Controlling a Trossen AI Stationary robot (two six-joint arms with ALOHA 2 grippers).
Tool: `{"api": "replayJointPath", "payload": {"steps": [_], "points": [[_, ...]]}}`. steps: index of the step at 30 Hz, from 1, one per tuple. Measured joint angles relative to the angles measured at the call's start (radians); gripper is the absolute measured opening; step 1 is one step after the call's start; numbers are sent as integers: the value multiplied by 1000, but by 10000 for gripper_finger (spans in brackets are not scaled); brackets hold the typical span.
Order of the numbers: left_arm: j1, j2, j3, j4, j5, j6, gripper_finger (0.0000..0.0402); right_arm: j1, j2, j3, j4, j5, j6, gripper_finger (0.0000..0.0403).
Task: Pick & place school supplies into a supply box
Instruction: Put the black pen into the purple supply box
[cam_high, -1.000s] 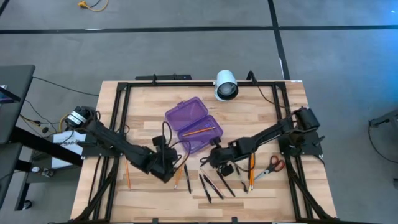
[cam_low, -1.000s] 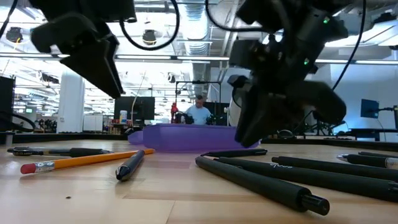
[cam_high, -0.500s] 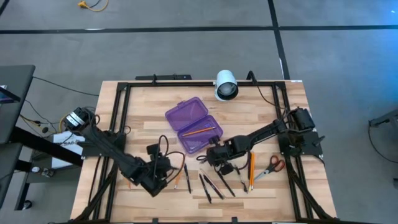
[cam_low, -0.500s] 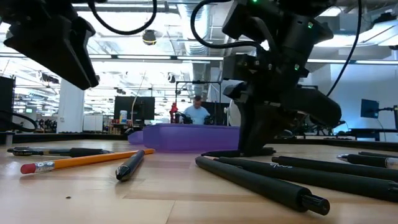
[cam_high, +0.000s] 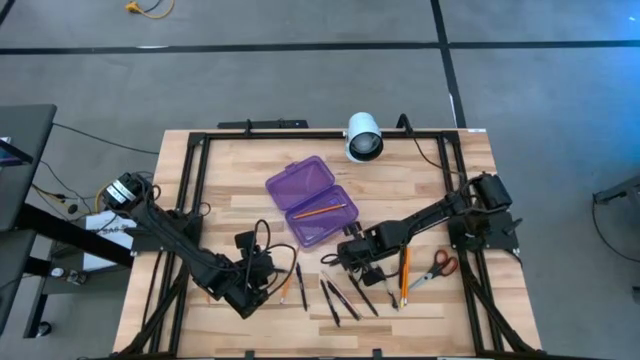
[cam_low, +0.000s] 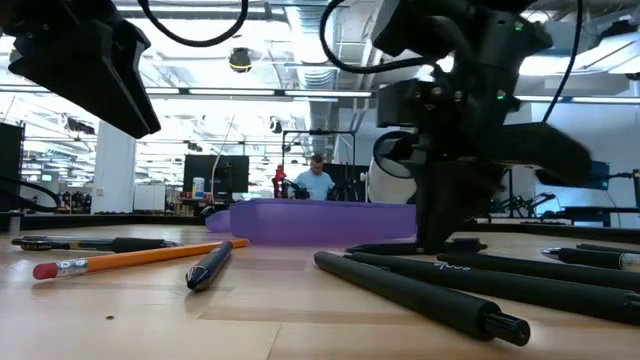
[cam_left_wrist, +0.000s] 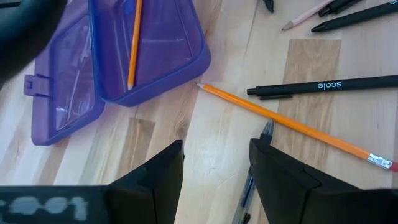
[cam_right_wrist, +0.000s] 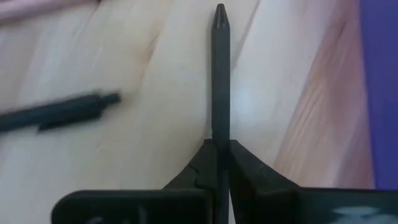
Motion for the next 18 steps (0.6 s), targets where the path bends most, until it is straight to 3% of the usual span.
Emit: {"api": "replayJointPath", "payload": {"steps": [10,18], "points": [[-6,0,0,-5,-26,-5,174,9,-144,0,-18,74,-17,1],[-6,0,0,-5,-34,-18,174,-77,-218,2,73,228,-193,1]]}}
